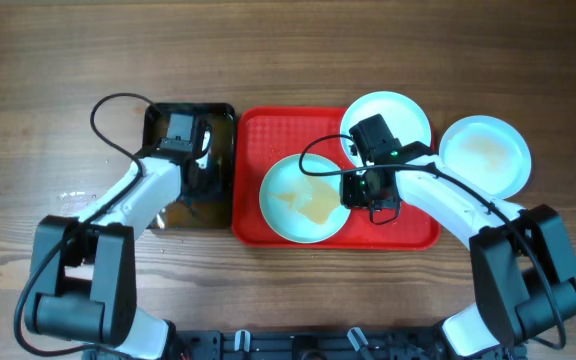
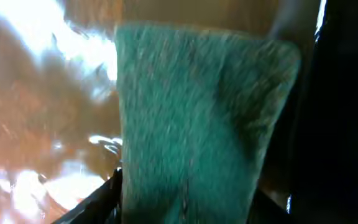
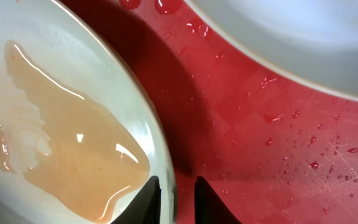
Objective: Clean dirty plates on tray and stack at the side
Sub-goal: 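Return the sponge to the water tray with left gripper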
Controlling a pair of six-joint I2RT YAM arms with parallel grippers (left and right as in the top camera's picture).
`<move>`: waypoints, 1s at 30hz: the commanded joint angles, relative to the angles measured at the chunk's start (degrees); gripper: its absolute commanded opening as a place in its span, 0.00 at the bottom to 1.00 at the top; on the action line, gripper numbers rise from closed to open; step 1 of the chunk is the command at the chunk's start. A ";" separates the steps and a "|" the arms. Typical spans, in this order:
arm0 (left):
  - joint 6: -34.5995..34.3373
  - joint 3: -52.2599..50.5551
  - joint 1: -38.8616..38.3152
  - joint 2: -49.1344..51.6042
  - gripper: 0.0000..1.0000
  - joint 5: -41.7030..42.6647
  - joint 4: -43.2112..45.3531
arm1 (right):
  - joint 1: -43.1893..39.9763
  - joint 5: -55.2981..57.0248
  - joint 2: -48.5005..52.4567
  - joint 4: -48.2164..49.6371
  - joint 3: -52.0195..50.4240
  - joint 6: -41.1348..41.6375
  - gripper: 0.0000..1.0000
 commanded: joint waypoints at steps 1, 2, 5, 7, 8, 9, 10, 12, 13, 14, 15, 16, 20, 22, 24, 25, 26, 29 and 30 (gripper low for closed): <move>-0.96 -0.46 0.37 -0.35 0.51 0.57 -3.13 | 0.17 0.98 -0.61 0.13 -0.42 -0.72 0.20; -0.96 -0.46 0.37 -0.35 0.47 0.59 -2.67 | 0.17 0.98 -0.61 0.11 -0.42 -0.72 0.20; -0.94 -0.46 0.37 -0.35 0.12 0.55 -0.31 | 0.17 0.96 -0.61 0.07 -0.42 -0.70 0.20; -0.94 -0.44 0.37 -0.37 0.04 0.52 1.44 | 0.17 0.96 -0.61 0.04 -0.42 -0.72 0.20; -0.92 -0.42 0.39 -0.48 0.13 0.48 1.44 | 0.17 0.96 -0.61 0.07 -0.42 -0.72 0.20; -0.90 -0.33 0.39 -0.55 0.41 0.48 1.44 | 0.17 0.98 -0.61 0.07 -0.42 -0.70 0.20; -0.87 -0.02 0.39 -0.59 0.49 0.04 1.66 | 0.17 0.98 -0.61 0.09 -0.42 -0.70 0.20; -0.90 0.50 0.39 -0.70 0.59 -1.07 3.19 | 0.17 0.98 -0.61 0.07 -0.42 -0.74 0.20; -0.90 0.52 0.39 -0.70 0.61 -1.20 4.96 | 0.17 0.98 -0.61 0.07 -0.42 -0.72 0.20; -0.92 0.52 0.37 -0.68 0.63 -1.14 6.80 | 0.17 0.96 -0.61 0.09 -0.42 -0.72 0.20; -0.92 0.52 0.37 -0.68 0.65 -1.14 7.91 | 0.17 0.98 -0.61 0.09 -0.42 -0.72 0.20; -0.92 0.52 0.37 -0.63 0.65 -1.11 9.53 | 0.17 0.98 -0.61 0.09 -0.42 -0.72 0.20; -0.94 0.52 0.37 0.79 0.64 0.35 10.51 | 0.17 0.98 -0.61 0.09 -0.42 -0.72 0.20; -0.94 0.52 0.33 2.49 0.63 0.48 10.64 | 0.17 0.96 -0.61 0.07 -0.42 -0.72 0.20; -0.94 0.52 0.33 3.17 0.43 0.50 10.67 | 0.17 0.96 -0.61 -0.07 -0.42 -0.74 0.20; -0.92 0.52 0.33 3.15 0.32 0.48 10.80 | 0.17 0.96 -0.61 -0.04 -0.42 -0.72 0.20; -0.92 0.52 0.33 3.13 0.04 0.48 10.86 | 0.17 0.96 -0.61 -0.04 -0.42 -0.74 0.20; -0.94 0.66 0.35 0.07 0.11 0.46 9.92 | 0.17 1.01 -0.61 0.22 -0.42 -0.74 0.20; -0.92 0.66 0.35 -1.55 0.40 0.48 9.42 | 0.17 1.01 -0.61 0.37 -0.42 -0.72 0.20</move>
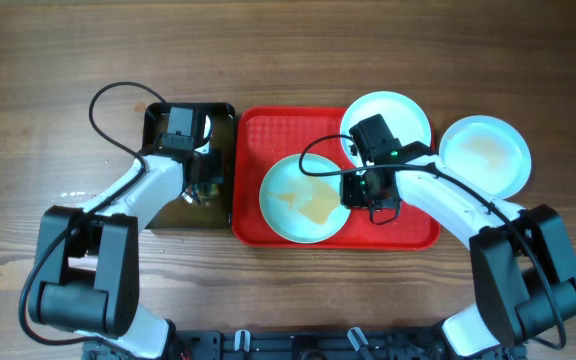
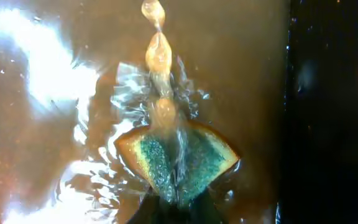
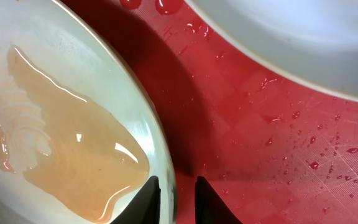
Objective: Clean dirty plates on tray and stack at the side
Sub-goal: 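Return the sponge to the water tray with left gripper, then carry the second plate with right gripper and stack it on the first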
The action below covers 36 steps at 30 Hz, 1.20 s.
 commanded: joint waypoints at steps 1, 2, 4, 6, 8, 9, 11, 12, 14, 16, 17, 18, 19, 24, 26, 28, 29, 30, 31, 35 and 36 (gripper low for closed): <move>0.07 0.42 0.33 -5.27 0.43 0.66 -2.05 | 0.17 0.98 -0.61 0.50 -0.42 -0.55 0.20; 0.07 0.42 0.33 -7.63 0.54 0.66 -4.04 | 0.17 0.98 -0.61 0.57 -0.42 -0.57 0.20; -0.59 0.42 0.33 -10.58 0.62 0.72 -9.42 | 0.17 0.96 -0.61 1.51 -0.42 -0.55 0.21; -3.08 0.39 0.33 -10.82 0.66 0.74 -13.42 | 0.17 0.98 -0.50 2.58 -0.42 -0.57 0.21; -7.13 0.37 0.33 -10.75 0.70 0.70 -17.20 | 0.17 0.09 0.85 2.95 -0.48 -0.55 0.21; -7.21 0.37 0.33 -10.73 0.70 0.72 -17.27 | 0.17 -1.09 1.68 2.97 -0.48 -0.55 0.21; -7.28 0.37 0.33 -10.73 0.72 0.72 -17.05 | 0.17 -1.92 3.06 2.95 -0.48 -0.55 0.13; -7.28 0.37 0.33 -10.73 0.73 0.72 -17.03 | 0.17 -1.92 2.95 2.95 -0.46 -0.57 0.04; -7.28 0.37 0.33 -10.71 0.76 0.72 -17.03 | 0.17 -1.90 2.29 2.95 -0.46 -0.98 0.04; -7.28 0.37 0.33 -10.71 0.76 0.72 -17.00 | 0.17 -1.84 -0.02 3.06 0.02 -4.26 0.04; -7.28 0.37 0.33 -10.71 0.77 0.72 -16.98 | 0.17 -1.51 -1.66 3.08 0.57 -5.05 0.04; -7.28 0.37 0.33 -10.71 0.78 0.72 -16.92 | 0.17 0.00 -3.30 3.08 1.05 -5.07 0.04; -7.28 0.37 0.33 -10.71 0.78 0.72 -16.81 | 0.17 2.25 -4.96 3.15 1.36 -5.07 0.04; -7.28 0.37 0.33 -10.71 0.79 0.72 -15.39 | 0.20 19.89 -12.00 5.27 1.44 -11.10 0.04; -7.28 0.37 0.33 -10.71 0.79 0.72 -15.32 | 0.20 24.22 -12.00 5.35 1.44 -12.57 0.04; -7.28 0.37 0.33 -10.71 0.78 0.72 -15.23 | 0.63 27.06 -12.02 5.38 1.60 -12.61 0.04; -7.28 0.37 0.33 -10.71 0.78 0.72 -15.10 | 1.38 28.92 -12.02 5.53 1.75 -13.40 0.04; -7.28 0.37 0.33 -10.71 0.78 0.70 -15.02 | 2.91 31.39 -12.13 5.60 2.21 -15.04 0.04; -7.28 0.37 0.33 -10.71 0.78 0.72 -14.91 | 4.48 33.79 -12.22 5.60 2.71 -16.28 0.04; -7.28 0.37 0.33 -10.71 0.78 0.70 -14.86 | 13.68 47.91 -12.41 8.98 4.04 -24.72 0.04; -7.28 0.37 0.33 -10.71 0.78 0.72 -14.86 | 15.85 50.95 -12.41 10.29 4.04 -26.32 0.04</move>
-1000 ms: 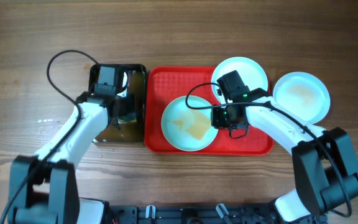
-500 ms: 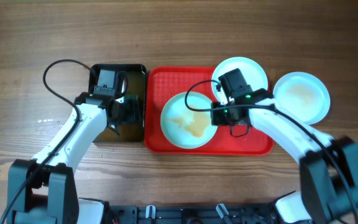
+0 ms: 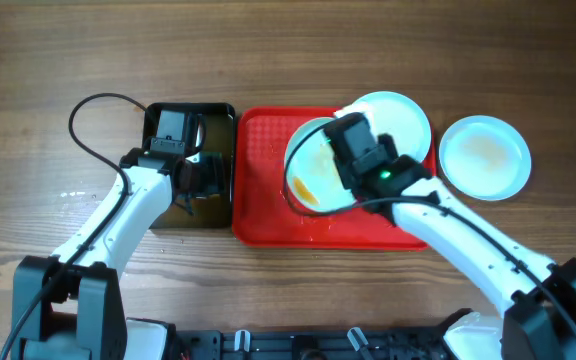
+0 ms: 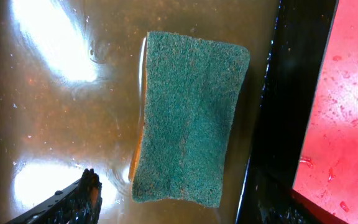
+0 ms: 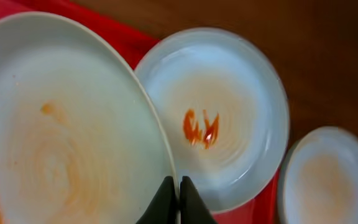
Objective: Clean dirty plates on tray and stack at the side
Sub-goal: 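Carry the second plate with right gripper and stack it on the first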
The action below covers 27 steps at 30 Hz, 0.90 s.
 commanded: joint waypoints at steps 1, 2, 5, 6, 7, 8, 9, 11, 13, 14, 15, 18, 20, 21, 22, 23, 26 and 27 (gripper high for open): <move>-0.50 -0.04 0.33 -0.42 0.78 0.48 0.24 | 6.67 15.52 -1.29 3.74 1.42 -7.78 0.04; -0.50 -0.04 0.33 -0.42 0.77 0.48 0.24 | 8.66 19.12 -1.29 5.46 1.42 -8.79 0.04; -0.50 -0.04 0.33 -0.42 0.78 0.48 0.24 | 12.68 24.52 -1.29 10.60 1.42 -14.43 0.04; -0.50 -0.04 0.33 -0.42 0.78 0.48 0.24 | 14.08 27.06 -1.29 12.68 1.42 -16.68 0.04; -0.50 -0.04 0.33 -0.42 0.78 0.48 0.24 | 14.95 28.74 -1.29 13.99 1.42 -18.01 0.04; -0.50 -0.04 0.33 -0.42 0.78 0.48 0.24 | 15.96 30.60 -1.29 15.72 1.42 -20.06 0.04; -0.50 -0.04 0.33 -0.42 0.78 0.48 0.24 | 16.61 32.54 -1.29 17.14 1.42 -21.68 0.04; -0.50 -0.04 0.33 -0.42 0.78 0.50 0.24 | 17.22 34.56 -1.29 20.70 1.42 -25.88 0.04; -0.50 -0.04 0.33 -0.42 0.78 0.48 0.24 | 17.29 34.60 -1.29 23.93 1.42 -30.64 0.04; -0.50 -0.04 0.33 -0.42 0.78 0.48 0.24 | 17.29 34.60 -1.29 25.46 1.42 -33.64 0.04; -0.48 -0.04 0.33 -0.42 0.78 0.48 0.24 | 17.29 34.60 -1.29 26.32 1.42 -35.85 0.04; -0.48 -0.04 0.33 -0.42 0.78 0.48 0.24 | 17.29 34.58 -1.29 28.02 1.42 -38.82 0.04; -0.48 -0.04 0.33 -0.42 0.78 0.48 0.24 | 17.29 34.58 -1.29 28.39 1.42 -39.17 0.04; -0.48 -0.04 0.33 -0.42 0.78 0.48 0.24 | 17.27 34.58 -1.29 28.35 1.42 -38.40 0.04; -0.50 -0.04 0.33 -0.42 0.78 0.48 0.24 | 17.27 34.56 -1.29 28.30 1.42 -36.11 0.04; -0.48 -0.04 0.33 -0.42 0.78 0.48 0.24 | 17.05 34.36 -1.29 27.74 1.42 -31.76 0.04; -0.50 -0.04 0.33 -0.42 0.78 0.48 0.24 | 13.00 29.94 -1.29 19.37 1.42 -11.69 0.04; -0.50 -0.04 0.33 -0.42 0.78 0.48 0.24 | 11.39 27.76 -1.29 17.07 1.42 -6.75 0.04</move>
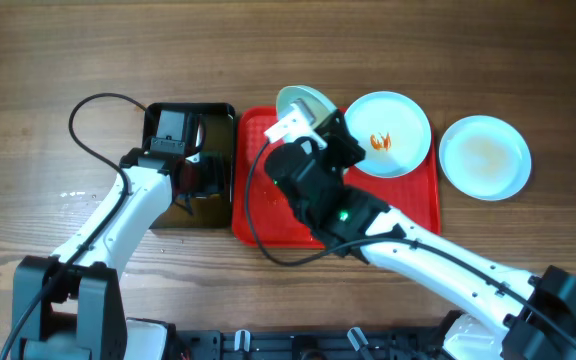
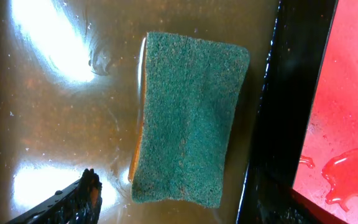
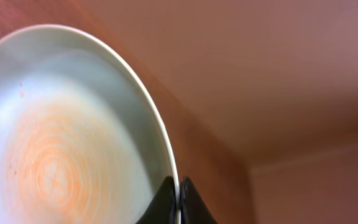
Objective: Clean dirty plates on tray and stack at the side
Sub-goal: 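Carry the second plate with right gripper and stack it on the first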
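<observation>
My right gripper is shut on the rim of a white plate. The plate is smeared orange and held up on edge, high over the far edge of the red tray; overhead it shows as plate beside the right gripper. A second plate with a red stain lies at the tray's right end. A green sponge floats in brown water in the black tub. My left gripper stands open over the sponge, a finger on either side.
A third white plate, faintly smeared, lies on the wooden table to the right of the tray. Liquid is pooled on the tray beside the tub. The left arm's cable loops over the table on the left.
The right gripper has gone higher and to the left with the plate, which now stands steeper. More liquid lies on the tray by the tub. Left gripper and sponge are unchanged.
The left gripper was at the sponge in the tub, then squeezed it with water running out, then stood open with the sponge floating. The right fingers straddled the rim of a plate full of brown liquid, then held it tilted, and now hold it on edge and drained.
</observation>
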Controlling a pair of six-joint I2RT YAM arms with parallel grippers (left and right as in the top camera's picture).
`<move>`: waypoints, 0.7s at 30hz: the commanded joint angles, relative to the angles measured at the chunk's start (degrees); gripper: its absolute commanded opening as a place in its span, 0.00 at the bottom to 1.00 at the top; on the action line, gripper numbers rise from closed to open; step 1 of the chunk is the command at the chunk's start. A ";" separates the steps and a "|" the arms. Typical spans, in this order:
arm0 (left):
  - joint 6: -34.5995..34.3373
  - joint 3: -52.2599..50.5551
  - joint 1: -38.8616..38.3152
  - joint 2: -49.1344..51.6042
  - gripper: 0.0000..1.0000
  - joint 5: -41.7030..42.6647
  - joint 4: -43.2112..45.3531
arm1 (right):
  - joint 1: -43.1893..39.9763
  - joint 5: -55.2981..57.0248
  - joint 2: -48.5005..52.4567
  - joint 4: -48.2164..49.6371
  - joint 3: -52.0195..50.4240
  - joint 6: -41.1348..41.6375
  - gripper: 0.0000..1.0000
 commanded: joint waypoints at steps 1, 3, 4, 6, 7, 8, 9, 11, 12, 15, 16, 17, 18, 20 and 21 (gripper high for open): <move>-0.50 -0.04 0.33 -0.42 0.78 0.46 0.20 | -6.60 -7.91 -1.07 -6.73 0.76 25.05 0.04; -0.50 -0.04 0.33 -0.42 0.78 0.46 0.17 | -13.11 -19.80 -1.07 -11.61 0.76 36.35 0.04; -0.50 -0.04 0.33 -0.42 0.78 0.46 0.17 | -16.76 -25.90 -1.07 -13.40 0.76 40.81 0.04; -0.50 -0.04 0.33 -0.42 0.78 0.46 0.17 | -23.80 -36.94 -1.07 -15.93 0.76 46.86 0.04; -0.50 -0.04 0.33 -0.42 0.78 0.46 0.17 | -28.09 -42.80 -1.07 -16.79 0.76 48.81 0.04; -0.50 -0.04 0.33 -0.42 0.78 0.46 0.17 | -31.89 -47.74 -1.07 -17.00 0.76 48.98 0.04; -0.50 -0.04 0.33 -0.42 0.78 0.46 0.20 | -36.09 -52.74 -1.07 -17.11 0.76 49.05 0.04; -0.50 -0.04 0.33 -0.42 0.78 0.46 0.20 | -44.72 -59.56 -1.07 -17.88 0.76 50.38 0.04; -0.50 -0.04 0.33 -0.42 0.78 0.46 0.20 | -47.36 -60.65 -1.07 -18.38 0.76 50.53 0.04; -0.50 -0.04 0.33 -0.42 0.78 0.46 0.20 | -59.52 -60.98 -1.07 -22.49 0.76 52.00 0.04; -0.50 -0.04 0.33 -0.42 0.78 0.46 0.20 | -62.03 -60.98 -1.07 -23.21 0.74 52.00 0.04; -0.50 -0.04 0.33 -0.42 0.78 0.46 0.20 | -64.81 -60.98 -1.05 -23.89 0.63 51.95 0.04; -0.50 -0.04 0.33 -0.42 0.78 0.48 0.20 | -68.46 -60.96 -1.01 -24.74 0.52 51.98 0.04; -0.50 -0.04 0.33 -0.42 0.78 0.46 0.17 | -73.13 -60.96 -0.79 -25.55 0.48 51.98 0.04; -0.50 -0.04 0.33 -0.42 0.78 0.48 0.17 | -74.34 -60.96 -0.74 -25.73 0.46 51.98 0.04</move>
